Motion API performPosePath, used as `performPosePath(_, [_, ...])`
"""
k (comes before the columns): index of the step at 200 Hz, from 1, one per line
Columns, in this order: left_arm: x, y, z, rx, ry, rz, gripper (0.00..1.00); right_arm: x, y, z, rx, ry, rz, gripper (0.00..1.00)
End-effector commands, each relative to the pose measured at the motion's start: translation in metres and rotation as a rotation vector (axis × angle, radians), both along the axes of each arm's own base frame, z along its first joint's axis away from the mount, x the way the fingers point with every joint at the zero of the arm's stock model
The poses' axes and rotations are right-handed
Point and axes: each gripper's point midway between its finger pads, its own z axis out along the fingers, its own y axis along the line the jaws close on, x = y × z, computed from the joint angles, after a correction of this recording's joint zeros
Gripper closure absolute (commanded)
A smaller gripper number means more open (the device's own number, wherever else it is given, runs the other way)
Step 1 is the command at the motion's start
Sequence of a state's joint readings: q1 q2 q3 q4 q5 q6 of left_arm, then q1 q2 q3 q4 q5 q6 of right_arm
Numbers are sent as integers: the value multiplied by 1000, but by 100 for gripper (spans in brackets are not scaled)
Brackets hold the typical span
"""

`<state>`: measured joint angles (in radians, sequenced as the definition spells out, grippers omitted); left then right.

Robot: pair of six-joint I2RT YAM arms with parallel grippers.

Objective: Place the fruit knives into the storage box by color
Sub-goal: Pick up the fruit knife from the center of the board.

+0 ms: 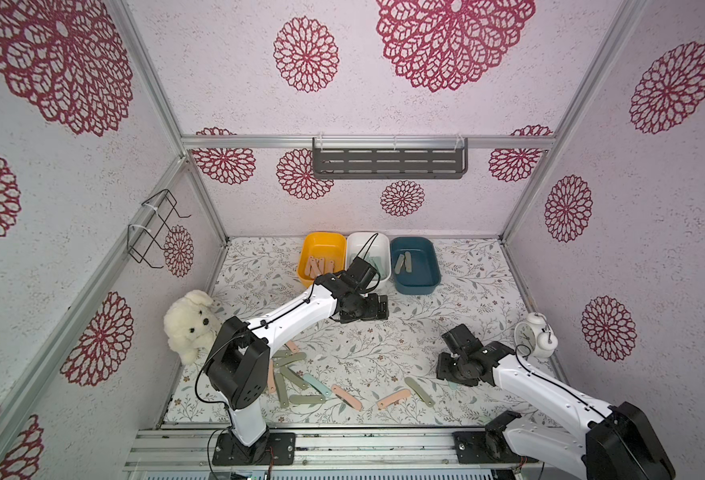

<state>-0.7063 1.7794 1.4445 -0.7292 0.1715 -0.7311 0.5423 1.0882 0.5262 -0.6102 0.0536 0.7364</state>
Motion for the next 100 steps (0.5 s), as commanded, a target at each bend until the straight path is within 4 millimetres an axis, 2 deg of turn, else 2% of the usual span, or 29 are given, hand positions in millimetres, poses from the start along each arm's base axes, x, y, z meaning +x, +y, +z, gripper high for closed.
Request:
performPosePath(1, [5, -8, 13, -28, -44, -26, 3, -7, -7, -4, -27, 23, -38, 46])
performPosePath(28, [8, -6, 12, -25, -53, -34, 3, -13, -8, -10, -45, 49, -34, 47])
performPosePath(79, [14, -2, 13, -48, -54, -31, 3, -13, 4, -4, -43, 61, -12, 59])
performPosePath(100, [17, -3, 14, -59, -53, -30, 3, -13, -6, 2, -88, 57, -29, 59])
